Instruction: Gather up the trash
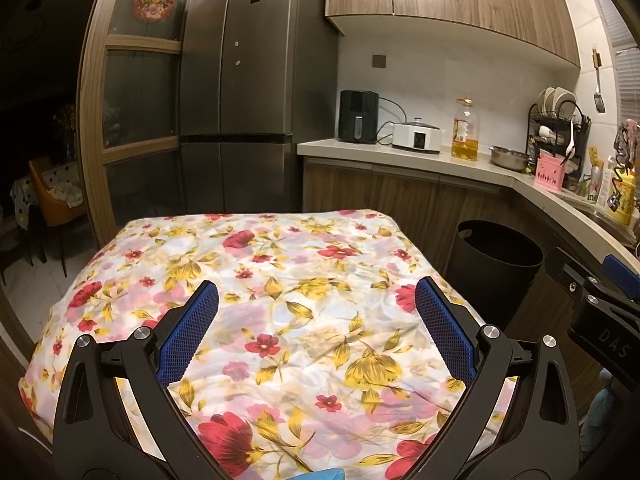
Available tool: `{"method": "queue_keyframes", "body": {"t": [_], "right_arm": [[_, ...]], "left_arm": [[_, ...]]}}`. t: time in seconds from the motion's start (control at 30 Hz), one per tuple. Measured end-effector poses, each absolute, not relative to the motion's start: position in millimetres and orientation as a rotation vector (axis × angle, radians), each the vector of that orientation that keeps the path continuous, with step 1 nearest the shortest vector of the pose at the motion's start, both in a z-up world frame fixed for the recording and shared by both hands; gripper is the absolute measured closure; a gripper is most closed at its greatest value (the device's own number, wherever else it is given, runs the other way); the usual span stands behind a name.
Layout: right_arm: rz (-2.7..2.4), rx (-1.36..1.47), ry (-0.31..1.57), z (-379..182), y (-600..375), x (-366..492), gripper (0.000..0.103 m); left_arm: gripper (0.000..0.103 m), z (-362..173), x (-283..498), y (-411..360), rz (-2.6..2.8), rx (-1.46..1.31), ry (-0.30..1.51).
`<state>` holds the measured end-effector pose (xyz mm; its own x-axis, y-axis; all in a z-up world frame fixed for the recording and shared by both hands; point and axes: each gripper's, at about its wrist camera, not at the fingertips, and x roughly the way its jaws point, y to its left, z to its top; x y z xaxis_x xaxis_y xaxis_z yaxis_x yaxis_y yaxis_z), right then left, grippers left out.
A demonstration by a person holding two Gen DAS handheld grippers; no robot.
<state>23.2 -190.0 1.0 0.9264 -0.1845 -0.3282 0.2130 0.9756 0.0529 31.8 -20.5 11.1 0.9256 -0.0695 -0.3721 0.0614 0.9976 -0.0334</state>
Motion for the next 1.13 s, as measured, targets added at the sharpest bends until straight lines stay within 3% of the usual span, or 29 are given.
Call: {"method": "queue_keyframes", "body": {"t": [0.17, 0.37, 1.13], "right_arm": [[-0.205, 0.088, 0.327, 0.9, -190.2, 23.3, 0.006], [-0.206, 0.091, 0.327, 2.3, -190.7, 23.5, 0.006], [-0.206, 0.100, 0.325, 5.5, -192.5, 23.7, 0.006]], "left_arm": [[0.006, 11.2, 31.4, -21.6, -0.067, -0.019, 0.382], [0.014, 12.4, 31.3, -23.0, -0.082, -0.009, 0.373], [0.008, 12.7, 30.7, -20.3, -0.071, -0.016, 0.391]]}}
